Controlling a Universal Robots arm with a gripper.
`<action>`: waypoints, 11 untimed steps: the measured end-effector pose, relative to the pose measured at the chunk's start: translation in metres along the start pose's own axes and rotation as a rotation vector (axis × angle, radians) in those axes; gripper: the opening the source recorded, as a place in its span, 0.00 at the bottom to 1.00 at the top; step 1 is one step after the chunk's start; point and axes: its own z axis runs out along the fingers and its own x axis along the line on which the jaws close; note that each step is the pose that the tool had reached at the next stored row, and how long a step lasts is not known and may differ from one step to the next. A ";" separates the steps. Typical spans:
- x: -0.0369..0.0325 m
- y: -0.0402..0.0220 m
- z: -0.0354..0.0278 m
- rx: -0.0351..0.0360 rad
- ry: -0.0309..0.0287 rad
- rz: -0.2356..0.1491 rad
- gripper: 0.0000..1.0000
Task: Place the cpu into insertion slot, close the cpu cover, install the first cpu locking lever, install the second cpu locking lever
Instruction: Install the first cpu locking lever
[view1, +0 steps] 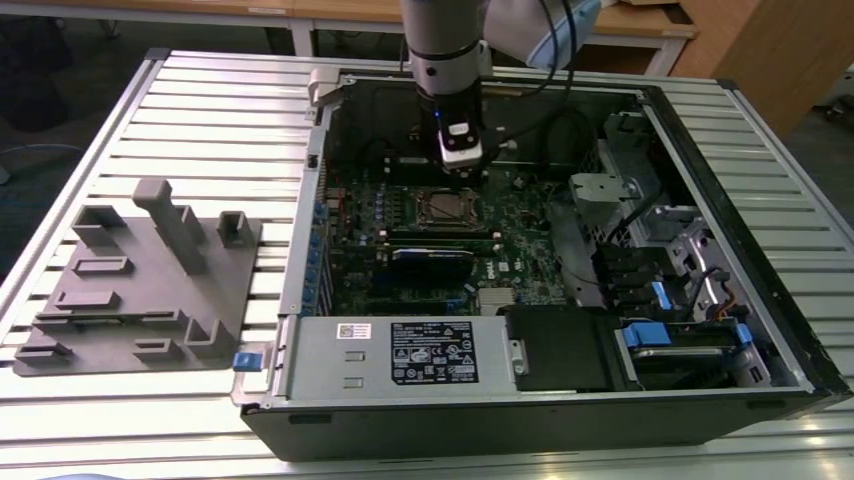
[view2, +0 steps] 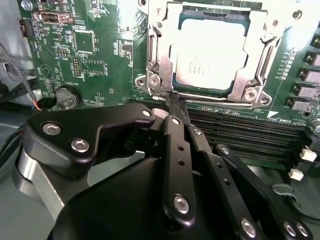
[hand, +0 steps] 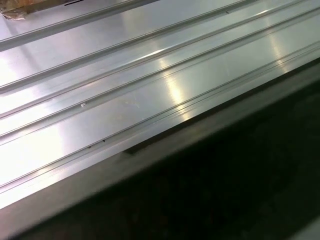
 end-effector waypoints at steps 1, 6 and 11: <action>0.0000 0.0001 0.0000 -0.0003 0.0003 0.000 0.11; -0.0003 0.0002 -0.0017 0.0002 0.0014 0.000 0.11; -0.0020 0.0013 -0.0100 0.0017 0.0048 0.000 0.11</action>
